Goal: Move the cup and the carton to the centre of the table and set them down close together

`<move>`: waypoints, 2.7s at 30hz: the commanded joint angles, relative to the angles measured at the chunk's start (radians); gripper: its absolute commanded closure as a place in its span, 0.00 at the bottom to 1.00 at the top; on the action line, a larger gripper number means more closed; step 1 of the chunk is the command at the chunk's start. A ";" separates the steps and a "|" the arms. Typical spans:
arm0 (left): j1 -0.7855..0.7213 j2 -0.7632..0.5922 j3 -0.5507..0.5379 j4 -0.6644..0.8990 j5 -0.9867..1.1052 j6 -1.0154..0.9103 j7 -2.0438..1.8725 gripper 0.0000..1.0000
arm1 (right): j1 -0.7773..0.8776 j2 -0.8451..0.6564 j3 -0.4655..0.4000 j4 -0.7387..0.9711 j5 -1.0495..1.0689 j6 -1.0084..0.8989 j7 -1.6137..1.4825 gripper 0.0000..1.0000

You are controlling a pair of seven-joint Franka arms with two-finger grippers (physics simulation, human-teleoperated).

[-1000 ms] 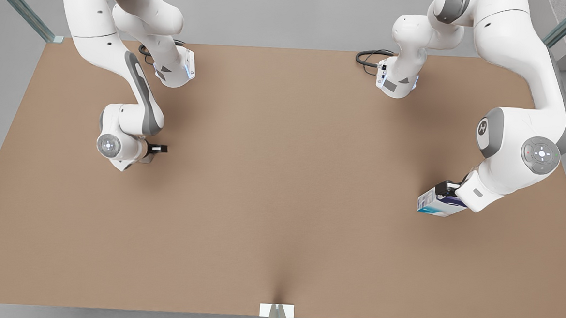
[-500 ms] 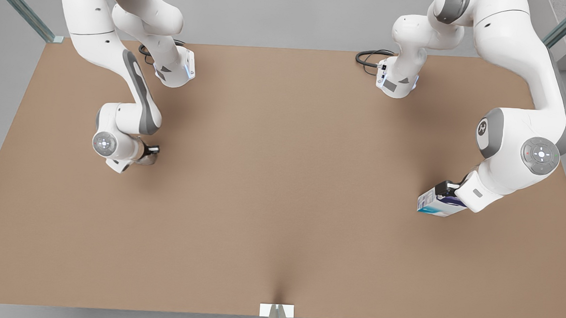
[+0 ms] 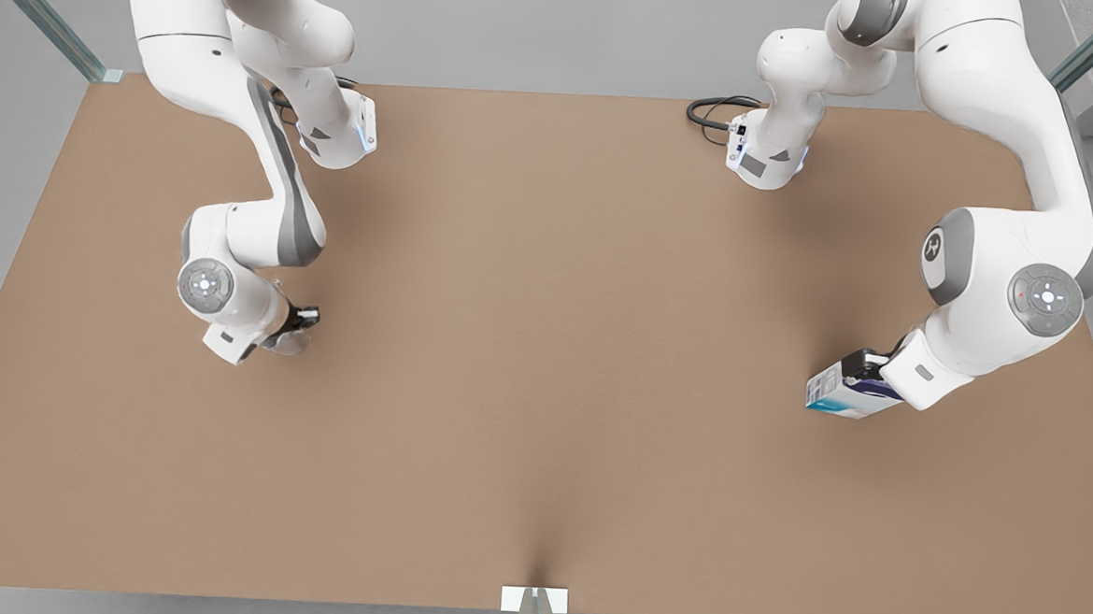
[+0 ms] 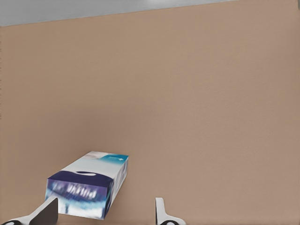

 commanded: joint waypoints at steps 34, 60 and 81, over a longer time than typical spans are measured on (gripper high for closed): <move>-0.005 -0.160 0.141 -0.499 -0.147 0.327 -1.097 0.00 | 0.595 0.785 -0.084 0.962 0.072 0.259 0.480 0.06; -0.002 -0.037 0.222 -0.514 -0.219 0.423 -1.046 0.00 | -0.034 -0.025 -0.118 0.402 0.041 -0.266 0.144 0.00; -0.057 -0.014 0.193 -0.402 -0.219 0.287 -1.066 0.42 | -0.031 0.023 -0.187 0.531 0.085 -0.350 -0.001 0.00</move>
